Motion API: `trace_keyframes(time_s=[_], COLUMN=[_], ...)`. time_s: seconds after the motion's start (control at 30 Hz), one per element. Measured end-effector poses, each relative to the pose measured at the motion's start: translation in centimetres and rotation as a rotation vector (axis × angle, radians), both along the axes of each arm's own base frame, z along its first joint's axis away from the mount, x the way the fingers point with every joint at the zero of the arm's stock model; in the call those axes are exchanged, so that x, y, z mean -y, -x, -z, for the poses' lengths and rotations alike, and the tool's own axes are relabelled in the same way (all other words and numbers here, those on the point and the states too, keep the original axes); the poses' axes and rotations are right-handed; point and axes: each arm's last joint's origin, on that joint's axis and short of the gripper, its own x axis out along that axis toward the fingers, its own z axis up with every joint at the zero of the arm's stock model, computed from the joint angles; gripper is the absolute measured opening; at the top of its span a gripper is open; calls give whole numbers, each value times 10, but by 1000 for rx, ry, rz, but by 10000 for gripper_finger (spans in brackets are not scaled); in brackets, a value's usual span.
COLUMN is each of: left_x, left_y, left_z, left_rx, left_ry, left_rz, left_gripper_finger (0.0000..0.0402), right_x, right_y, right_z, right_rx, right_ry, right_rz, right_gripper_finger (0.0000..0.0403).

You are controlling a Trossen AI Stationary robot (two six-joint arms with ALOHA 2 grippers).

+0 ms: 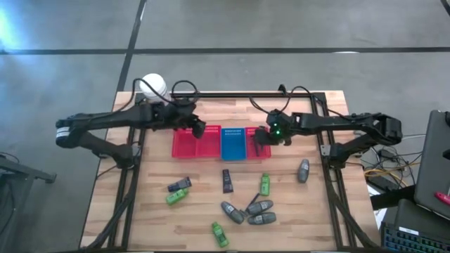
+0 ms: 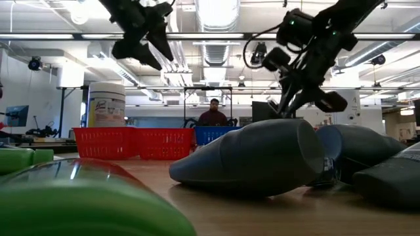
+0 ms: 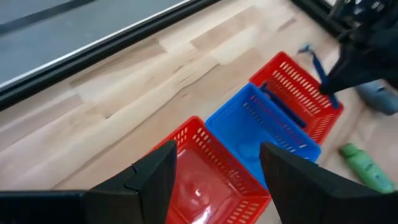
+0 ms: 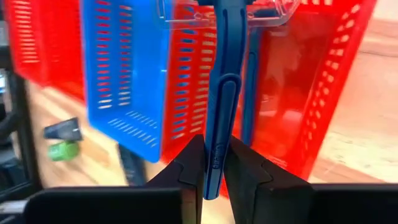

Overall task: Pick & Place Travel size toiletries
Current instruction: Put the blue razor into the right red bin, then put the blue shave cream into the blue bin

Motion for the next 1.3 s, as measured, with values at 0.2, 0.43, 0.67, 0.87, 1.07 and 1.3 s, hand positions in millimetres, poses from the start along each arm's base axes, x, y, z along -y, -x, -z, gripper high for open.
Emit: trace_keyframes(time_s=[0.2, 0.43, 0.67, 0.87, 1.07, 1.3], left_x=[-9, -6, -7, -6, -1, 19], left_y=[20, 35, 41, 43, 53, 79], left_z=[16, 27, 32, 31, 35, 60], left_rx=[-12, -10, -12, 7, -66, -431], left_ry=[9, 43, 43, 73, 113, 339], left_rz=[11, 48, 46, 74, 114, 197], left_gripper_finger=[234, 234, 234, 234, 234, 234], right_x=[2, 1, 0, -1, -3, -4], right_y=[-7, -11, -16, -14, -7, 4], right_z=[18, 20, 35, 27, 4, -24], right_rx=[-65, -58, -97, -72, 15, 109], right_ry=[-24, -71, -145, -121, -40, 118], right_rz=[6, -32, -90, -96, -123, -152], right_gripper_finger=[47, 45, 77, 114, 164, 217])
